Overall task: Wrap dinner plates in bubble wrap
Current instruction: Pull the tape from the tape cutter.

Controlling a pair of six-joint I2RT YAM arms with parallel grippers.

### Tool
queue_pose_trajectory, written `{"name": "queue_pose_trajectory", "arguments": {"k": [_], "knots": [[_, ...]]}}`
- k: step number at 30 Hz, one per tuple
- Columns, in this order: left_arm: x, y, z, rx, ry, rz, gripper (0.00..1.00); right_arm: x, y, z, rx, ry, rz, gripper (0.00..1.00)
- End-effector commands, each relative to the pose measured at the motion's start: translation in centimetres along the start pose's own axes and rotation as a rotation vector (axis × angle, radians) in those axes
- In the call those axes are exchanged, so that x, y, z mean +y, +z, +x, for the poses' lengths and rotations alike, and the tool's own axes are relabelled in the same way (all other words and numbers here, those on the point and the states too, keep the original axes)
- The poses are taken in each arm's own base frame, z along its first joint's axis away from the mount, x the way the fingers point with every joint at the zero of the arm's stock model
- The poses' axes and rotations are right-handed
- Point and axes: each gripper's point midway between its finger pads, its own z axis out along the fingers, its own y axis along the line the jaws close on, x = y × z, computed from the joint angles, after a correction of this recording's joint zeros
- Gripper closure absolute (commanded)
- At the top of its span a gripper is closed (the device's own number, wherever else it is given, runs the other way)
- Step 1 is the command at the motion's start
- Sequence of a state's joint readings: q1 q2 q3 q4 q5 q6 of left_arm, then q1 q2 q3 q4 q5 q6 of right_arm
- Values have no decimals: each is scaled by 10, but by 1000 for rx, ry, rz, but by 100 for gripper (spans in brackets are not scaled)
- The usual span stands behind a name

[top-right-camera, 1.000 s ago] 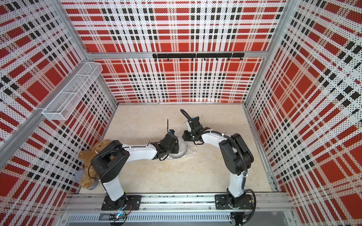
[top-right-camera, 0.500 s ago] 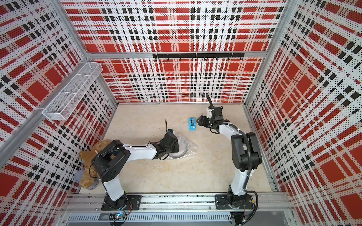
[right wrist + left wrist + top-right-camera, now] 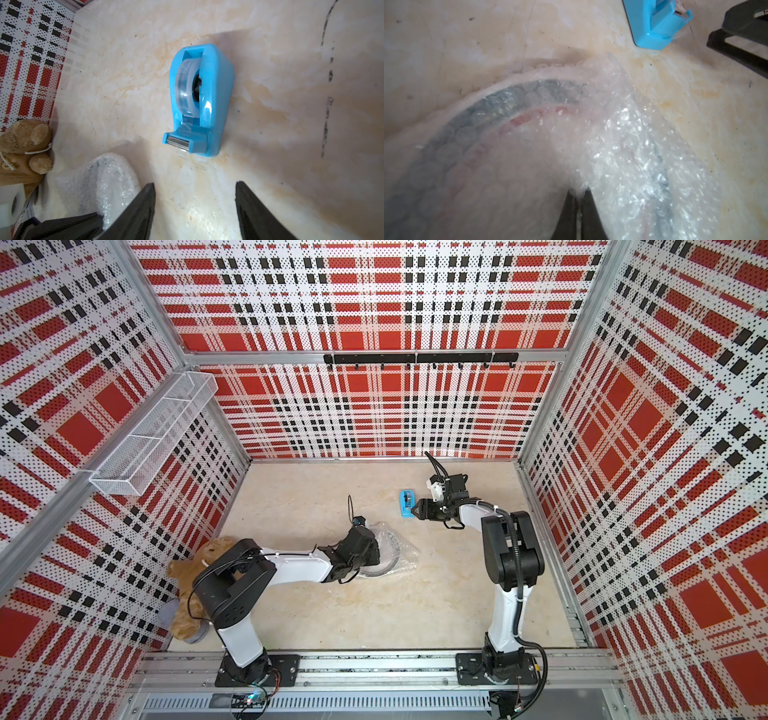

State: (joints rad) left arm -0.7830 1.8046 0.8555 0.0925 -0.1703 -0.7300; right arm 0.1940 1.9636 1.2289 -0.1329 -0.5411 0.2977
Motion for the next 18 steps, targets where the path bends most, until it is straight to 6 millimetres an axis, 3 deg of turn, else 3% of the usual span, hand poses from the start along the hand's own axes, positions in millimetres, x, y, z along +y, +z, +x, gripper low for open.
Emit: {"name": "queue_pose_trajectory", "arguments": {"k": [1, 7, 13, 18], "knots": [[65, -6, 93, 315, 64, -209, 100, 28, -12, 1, -30, -42, -41, 37], [66, -7, 82, 281, 42, -218, 100, 29, -16, 16, -23, -14, 15, 35], [76, -9, 88, 277, 12, -261, 100, 13, 3, 1, -17, -26, 46, 32], [71, -6, 92, 274, 6, -252, 100, 8, 20, -9, -1, -71, 16, 40]]}}
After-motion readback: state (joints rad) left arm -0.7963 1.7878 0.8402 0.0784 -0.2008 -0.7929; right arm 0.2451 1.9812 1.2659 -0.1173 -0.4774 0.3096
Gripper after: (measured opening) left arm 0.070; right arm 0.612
